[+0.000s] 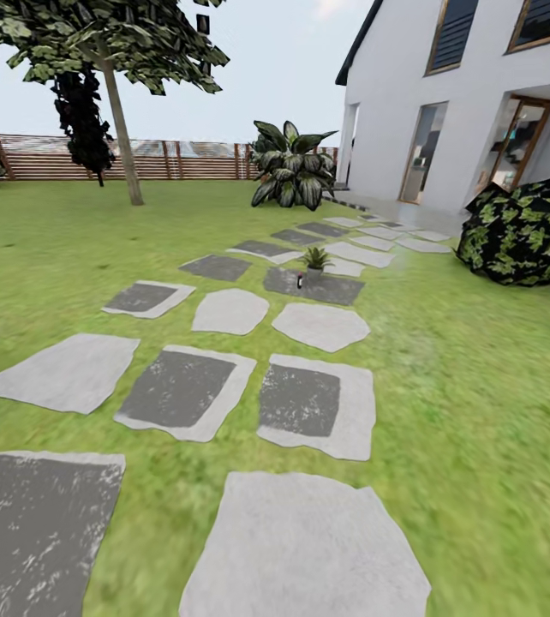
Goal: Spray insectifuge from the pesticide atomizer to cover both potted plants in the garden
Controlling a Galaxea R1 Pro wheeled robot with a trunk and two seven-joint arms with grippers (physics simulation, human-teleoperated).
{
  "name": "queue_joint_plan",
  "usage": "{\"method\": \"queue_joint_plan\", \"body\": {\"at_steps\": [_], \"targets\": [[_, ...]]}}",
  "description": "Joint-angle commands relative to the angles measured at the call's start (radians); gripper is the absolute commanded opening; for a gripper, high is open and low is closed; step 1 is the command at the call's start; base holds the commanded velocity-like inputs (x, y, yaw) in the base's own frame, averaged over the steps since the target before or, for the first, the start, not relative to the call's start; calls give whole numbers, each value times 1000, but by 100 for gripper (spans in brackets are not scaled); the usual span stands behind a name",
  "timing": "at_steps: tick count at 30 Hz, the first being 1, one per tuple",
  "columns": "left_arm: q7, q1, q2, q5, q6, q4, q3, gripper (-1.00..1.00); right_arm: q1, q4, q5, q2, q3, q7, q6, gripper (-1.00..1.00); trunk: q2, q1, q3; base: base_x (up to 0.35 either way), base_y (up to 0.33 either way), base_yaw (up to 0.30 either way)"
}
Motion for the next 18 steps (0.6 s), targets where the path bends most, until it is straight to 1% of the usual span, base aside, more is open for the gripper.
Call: {"method": "queue_joint_plan", "body": {"at_steps": [1,18], "targets": [[0,-1,0,-2,-3,1,3,100,0,1,5,0,0,0,-3,100,0,0,-1,337,0,0],[0,-1,0,-2,-3,1,3,100,0,2,5,0,0,-3,-3,100,0,0,-1,337,0,0]]}}
